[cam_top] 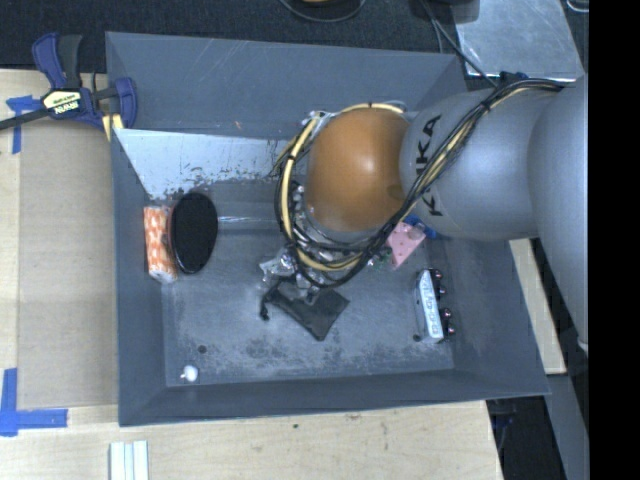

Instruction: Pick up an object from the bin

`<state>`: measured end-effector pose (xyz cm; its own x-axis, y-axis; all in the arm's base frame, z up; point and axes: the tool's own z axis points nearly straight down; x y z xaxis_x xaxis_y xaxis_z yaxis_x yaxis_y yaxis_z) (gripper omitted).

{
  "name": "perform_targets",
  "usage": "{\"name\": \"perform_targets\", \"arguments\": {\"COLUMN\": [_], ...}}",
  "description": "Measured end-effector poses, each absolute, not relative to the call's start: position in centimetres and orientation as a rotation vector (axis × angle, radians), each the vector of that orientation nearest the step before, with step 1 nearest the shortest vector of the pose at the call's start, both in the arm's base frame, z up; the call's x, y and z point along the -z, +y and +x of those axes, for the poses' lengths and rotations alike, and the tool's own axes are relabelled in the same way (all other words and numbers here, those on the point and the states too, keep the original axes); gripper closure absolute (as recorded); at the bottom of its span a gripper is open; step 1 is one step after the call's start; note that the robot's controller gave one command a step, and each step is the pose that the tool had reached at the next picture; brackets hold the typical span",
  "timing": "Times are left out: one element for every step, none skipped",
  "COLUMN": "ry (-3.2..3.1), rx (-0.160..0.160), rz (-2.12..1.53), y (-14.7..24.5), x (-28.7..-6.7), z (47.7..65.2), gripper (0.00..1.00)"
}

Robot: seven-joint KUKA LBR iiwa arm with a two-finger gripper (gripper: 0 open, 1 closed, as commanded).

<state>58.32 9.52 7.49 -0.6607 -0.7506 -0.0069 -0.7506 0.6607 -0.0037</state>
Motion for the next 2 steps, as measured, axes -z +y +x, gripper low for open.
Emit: {"name": "perform_targets", "arguments": {"ry": [2.783,2.751], "rx": [0.0,-0.003], "rz": [-1.438,-1.509], "y": [9.55,9.49], "x": [-7.7,-8.51], "z": [58.27,58.13], "gripper": [1.0,1.0]}}
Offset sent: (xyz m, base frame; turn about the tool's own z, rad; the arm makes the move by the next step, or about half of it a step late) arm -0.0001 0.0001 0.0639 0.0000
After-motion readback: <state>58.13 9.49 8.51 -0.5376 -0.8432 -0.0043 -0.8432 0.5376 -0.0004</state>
